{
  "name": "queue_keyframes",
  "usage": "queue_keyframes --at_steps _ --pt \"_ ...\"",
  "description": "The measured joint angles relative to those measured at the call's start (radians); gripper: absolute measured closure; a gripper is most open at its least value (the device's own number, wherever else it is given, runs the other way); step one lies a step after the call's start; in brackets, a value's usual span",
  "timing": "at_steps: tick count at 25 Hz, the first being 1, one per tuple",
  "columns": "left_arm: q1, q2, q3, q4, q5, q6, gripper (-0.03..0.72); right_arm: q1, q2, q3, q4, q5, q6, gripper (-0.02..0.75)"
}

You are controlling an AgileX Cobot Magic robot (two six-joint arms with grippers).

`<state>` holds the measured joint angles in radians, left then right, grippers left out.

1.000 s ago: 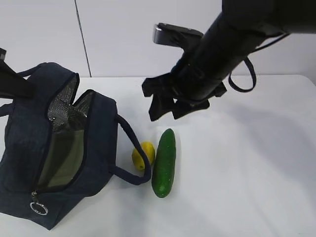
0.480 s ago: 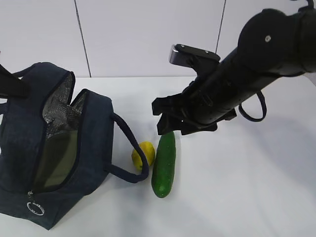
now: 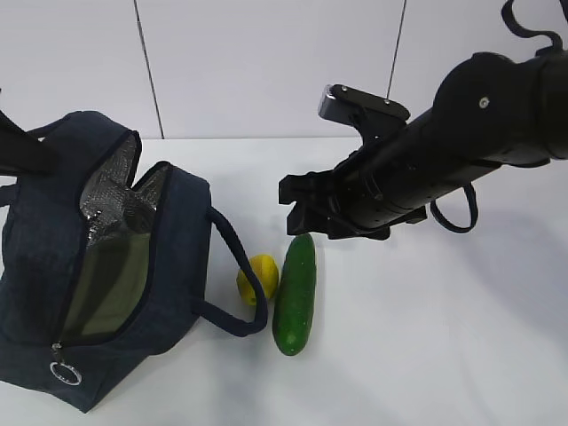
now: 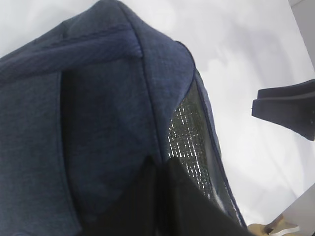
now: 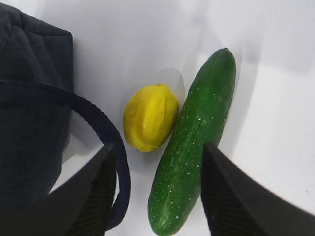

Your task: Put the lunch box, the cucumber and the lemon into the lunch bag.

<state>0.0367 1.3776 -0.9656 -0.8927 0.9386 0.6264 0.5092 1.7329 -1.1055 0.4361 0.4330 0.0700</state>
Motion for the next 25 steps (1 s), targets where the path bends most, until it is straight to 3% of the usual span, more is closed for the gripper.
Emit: queue_keyframes --at_steps 9,15,25 --pt "0.000 0.000 0.000 -0.002 0.000 0.002 0.687 0.000 0.000 0.001 -0.004 -0.058 0.002 0.335" --pt "0.000 0.000 0.000 -0.002 0.002 0.002 0.687 0.000 0.043 0.001 -0.004 -0.092 0.002 0.227" --pt "0.000 0.000 0.000 -0.002 0.002 0.002 0.687 0.000 0.139 -0.001 0.050 -0.114 0.002 0.211"
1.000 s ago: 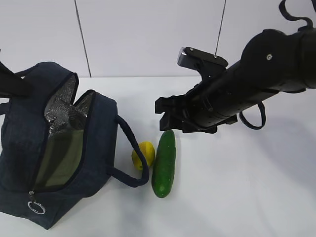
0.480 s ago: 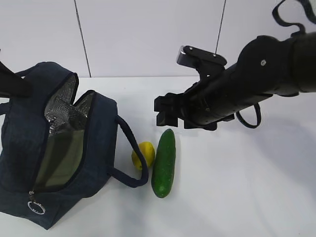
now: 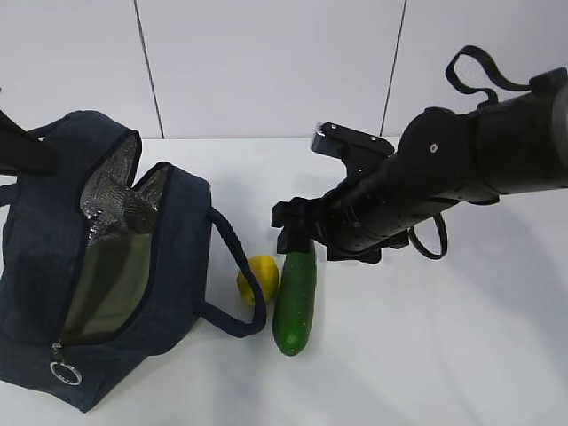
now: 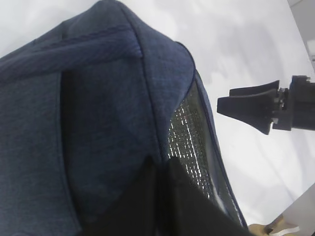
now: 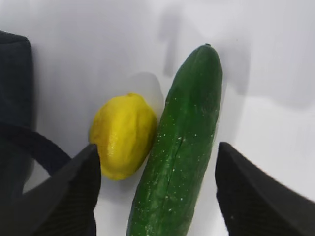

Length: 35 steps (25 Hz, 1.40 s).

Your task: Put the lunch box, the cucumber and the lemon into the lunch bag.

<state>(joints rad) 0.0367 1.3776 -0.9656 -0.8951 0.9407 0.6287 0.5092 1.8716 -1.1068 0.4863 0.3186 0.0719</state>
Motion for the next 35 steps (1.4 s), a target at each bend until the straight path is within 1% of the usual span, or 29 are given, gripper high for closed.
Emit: queue_keyframes --at_steps 11,19,24,29,35 --pt "0.000 0.000 0.000 -0.007 0.004 0.001 0.687 -0.004 0.080 -0.055 0.000 -0.008 0.000 0.211" --pt "0.000 0.000 0.000 -0.014 0.007 0.001 0.687 -0.073 0.091 -0.061 -0.014 -0.006 0.000 0.211" --pt "0.000 0.000 0.000 -0.014 0.008 0.001 0.687 -0.073 0.092 -0.065 -0.014 -0.002 0.000 0.211" --pt "0.000 0.000 0.000 -0.017 0.008 0.001 0.687 -0.073 0.098 -0.065 0.033 0.000 0.000 0.211" --pt "0.000 0.000 0.000 -0.023 0.008 0.005 0.687 -0.073 0.110 -0.076 0.048 0.005 0.000 0.211"
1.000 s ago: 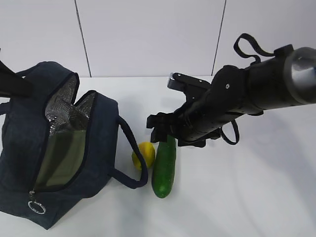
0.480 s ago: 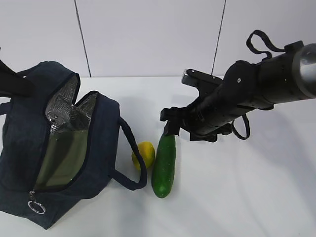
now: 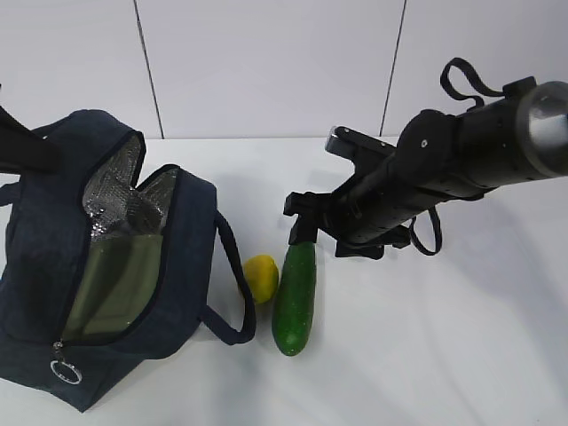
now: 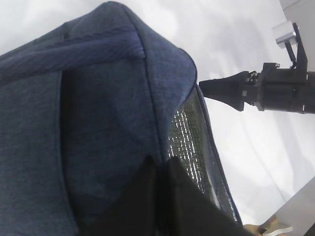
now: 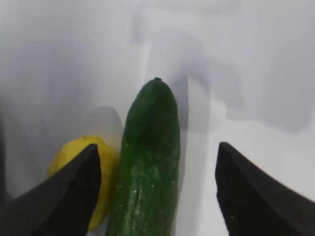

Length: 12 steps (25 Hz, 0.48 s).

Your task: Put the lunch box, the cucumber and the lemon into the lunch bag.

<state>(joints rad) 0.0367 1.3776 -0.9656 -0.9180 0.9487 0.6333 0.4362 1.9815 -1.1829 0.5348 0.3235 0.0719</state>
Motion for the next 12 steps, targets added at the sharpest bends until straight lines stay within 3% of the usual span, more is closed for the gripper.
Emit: queue_keyframes --at_steps 12 --pt "0.000 0.000 0.000 -0.005 0.000 0.002 0.687 0.002 0.054 -0.078 0.010 0.038 -0.021 0.211"
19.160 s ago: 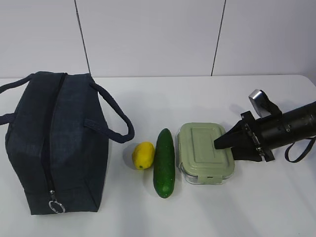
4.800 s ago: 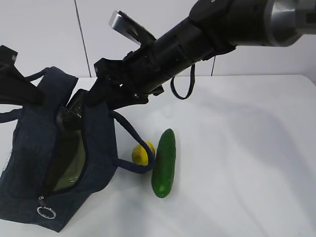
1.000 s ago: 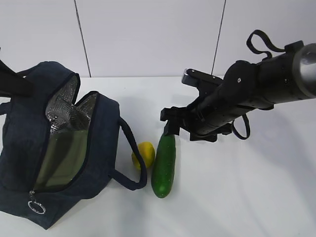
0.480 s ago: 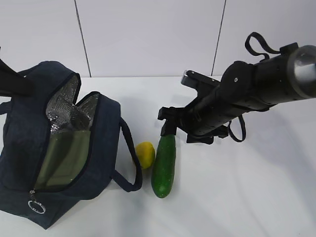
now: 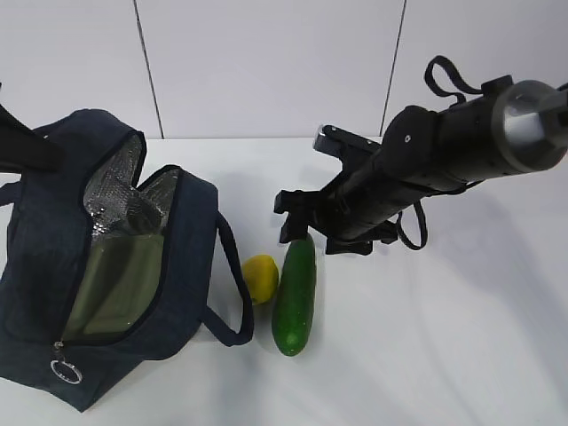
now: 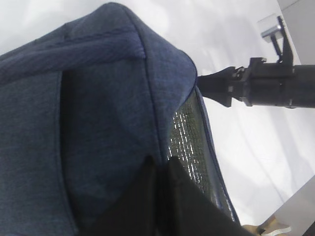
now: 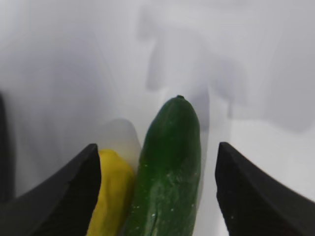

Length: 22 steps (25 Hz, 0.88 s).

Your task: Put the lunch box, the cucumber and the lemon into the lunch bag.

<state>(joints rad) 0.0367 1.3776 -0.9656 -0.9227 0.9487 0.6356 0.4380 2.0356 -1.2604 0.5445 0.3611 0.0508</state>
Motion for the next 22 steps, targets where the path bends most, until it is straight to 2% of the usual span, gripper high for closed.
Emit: queue_keyframes --at_steps 22 --pt "0.000 0.000 0.000 -0.002 0.002 0.001 0.687 0.000 0.068 -0.073 -0.013 0.053 -0.028 0.211"
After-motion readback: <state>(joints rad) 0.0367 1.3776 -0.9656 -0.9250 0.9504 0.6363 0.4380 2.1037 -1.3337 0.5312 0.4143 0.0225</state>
